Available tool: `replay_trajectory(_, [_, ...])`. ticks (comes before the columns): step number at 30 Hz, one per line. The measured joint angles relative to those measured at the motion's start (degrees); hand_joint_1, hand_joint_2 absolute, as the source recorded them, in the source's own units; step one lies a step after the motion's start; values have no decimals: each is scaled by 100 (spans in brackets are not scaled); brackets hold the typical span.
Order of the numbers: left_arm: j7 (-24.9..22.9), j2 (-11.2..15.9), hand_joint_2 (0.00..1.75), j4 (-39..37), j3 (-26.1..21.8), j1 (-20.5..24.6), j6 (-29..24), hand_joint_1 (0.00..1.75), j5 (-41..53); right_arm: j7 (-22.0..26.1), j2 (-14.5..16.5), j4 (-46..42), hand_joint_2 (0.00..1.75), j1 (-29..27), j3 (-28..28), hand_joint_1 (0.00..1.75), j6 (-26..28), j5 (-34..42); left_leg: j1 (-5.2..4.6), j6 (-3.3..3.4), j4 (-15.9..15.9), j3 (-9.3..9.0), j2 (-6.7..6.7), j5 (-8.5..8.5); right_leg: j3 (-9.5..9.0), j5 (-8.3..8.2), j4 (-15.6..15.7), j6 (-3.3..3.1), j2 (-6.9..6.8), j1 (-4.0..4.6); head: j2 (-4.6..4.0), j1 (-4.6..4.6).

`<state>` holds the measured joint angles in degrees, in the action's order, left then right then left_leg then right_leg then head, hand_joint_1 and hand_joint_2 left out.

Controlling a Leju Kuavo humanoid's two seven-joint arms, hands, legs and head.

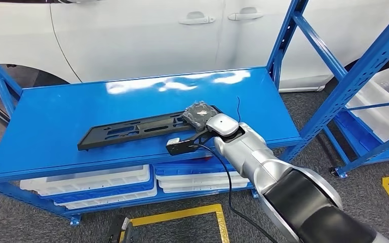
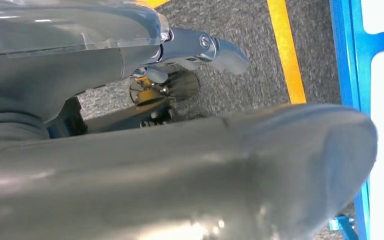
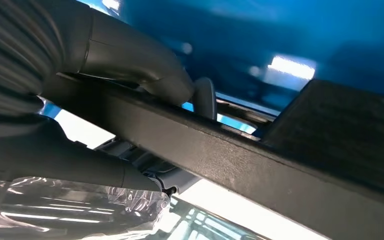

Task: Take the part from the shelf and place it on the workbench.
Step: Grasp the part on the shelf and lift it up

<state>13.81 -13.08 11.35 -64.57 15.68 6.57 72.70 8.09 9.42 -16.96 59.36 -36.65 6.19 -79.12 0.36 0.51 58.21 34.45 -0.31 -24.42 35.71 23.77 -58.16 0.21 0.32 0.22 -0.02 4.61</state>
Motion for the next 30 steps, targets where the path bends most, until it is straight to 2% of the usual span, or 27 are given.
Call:
replay_trajectory(2, [3,0,0,-1,1,0,2,0,0,19,0,-7,175,2,1,175,20,38,1,-56,-5,-8,-1,-12,-19,-21,42,-56,-6,-19,0,0])
replay_trajectory(4, [5,1,0,-1,2,0,3,0,0,60,1,-18,175,5,9,175,40,135,2,-106,221,81,1,-182,-58,-50,103,-121,-19,-53,0,0])
replay_trajectory(5, [5,1,0,-1,2,-1,3,0,0,112,1,-23,175,2,24,175,58,225,14,-126,522,214,2,-353,-72,-58,119,-143,-25,-58,0,0])
replay_trajectory(7, [1,2,0,-1,2,-8,0,0,-2,300,2,-33,175,-4,106,175,103,510,30,-164,1325,586,3,-703,-68,-57,113,-164,-23,-51,0,0])
replay_trajectory(8, [-2,3,0,-1,2,-15,-3,0,-6,446,2,-53,175,-4,185,175,119,716,36,-179,1599,724,3,-770,-65,-52,104,-166,-20,-46,0,0])
replay_trajectory(9, [-5,4,0,-1,2,-21,-5,0,-12,602,3,-92,175,5,288,175,117,939,40,-188,1654,761,4,-721,-63,-45,91,-165,-15,-45,0,0])
replay_trajectory(10, [-9,4,0,-1,2,-23,-8,0,-24,762,7,-149,175,28,404,175,92,1169,44,-191,1474,687,5,-567,-63,-34,72,-158,-9,-46,0,0])
replay_trajectory(12, [-46,8,87,-1,2,-21,-21,0,-45,1151,18,-337,175,148,709,175,-116,1791,50,-186,706,331,7,-175,-53,7,9,-122,3,-42,0,0])
replay_trajectory(14, [-97,11,175,-1,2,-27,-49,0,-43,1612,25,-628,175,311,1084,175,-585,2671,42,-141,185,105,-1,-9,-12,38,-64,-71,10,-23,0,0])
replay_trajectory(17, [-100,17,175,-1,2,-60,-91,0,-9,1957,30,-1353,175,468,1652,175,-1656,4166,32,-31,129,115,-14,-3,34,44,-88,11,3,-16,0,1])
replay_trajectory(19, [-43,19,175,-1,2,-64,-85,0,-13,1905,16,-1901,175,503,1911,175,-2302,5060,48,41,103,109,-16,19,112,196,-282,71,-2,-31,0,-1])
replay_trajectory(20, [-10,19,175,-1,2,-67,-79,0,-22,1868,3,-2154,175,499,2001,175,-2533,5425,57,68,91,106,-14,25,225,354,-544,101,-3,-41,0,-1])
replay_trajectory(22, [33,20,175,-1,1,-80,-73,0,-42,1814,-24,-2578,175,446,2110,175,-2760,5847,52,90,90,108,-8,22,587,714,-1329,139,-4,-52,0,0])
replay_trajectory(23, [42,22,175,-1,1,-89,-73,0,-50,1794,-38,-2752,175,403,2143,175,-2797,5938,48,92,90,107,-5,21,738,811,-1642,147,-4,-55,0,0])
replay_trajectory(24, [49,23,175,-1,0,-96,-73,0,-54,1776,-49,-2896,175,356,2163,175,-2811,5977,45,94,91,104,-4,20,802,803,-1768,144,-4,-56,0,0])
replay_trajectory(25, [54,25,175,-1,0,-100,-74,0,-54,1759,-63,-3017,175,316,2181,175,-2815,5988,38,94,91,100,-6,20,741,681,-1636,127,-4,-54,0,0])
replay_trajectory(27, [63,22,175,-1,1,-102,-72,0,-55,1732,-83,-3221,175,276,2215,175,-2812,5995,20,91,91,93,-10,18,350,293,-819,45,-7,-30,0,0])
replay_trajectory(28, [75,20,175,-2,2,-100,-67,0,-55,1728,-90,-3303,175,269,2228,175,-2818,6018,6,80,91,98,-9,17,165,148,-425,5,-17,-9,0,0])
replay_trajectory(29, [108,18,175,-3,2,-99,-48,0,-55,1729,-93,-3371,175,260,2234,175,-2859,6105,3,61,90,105,-6,17,45,69,-160,-26,-25,16,0,0])
replay_trajectory(30, [167,16,131,-4,3,-99,-17,0,-55,1719,-105,-3443,175,233,2237,175,-2954,6305,5,35,87,112,-1,18,3,59,-54,-45,-32,38,0,0])
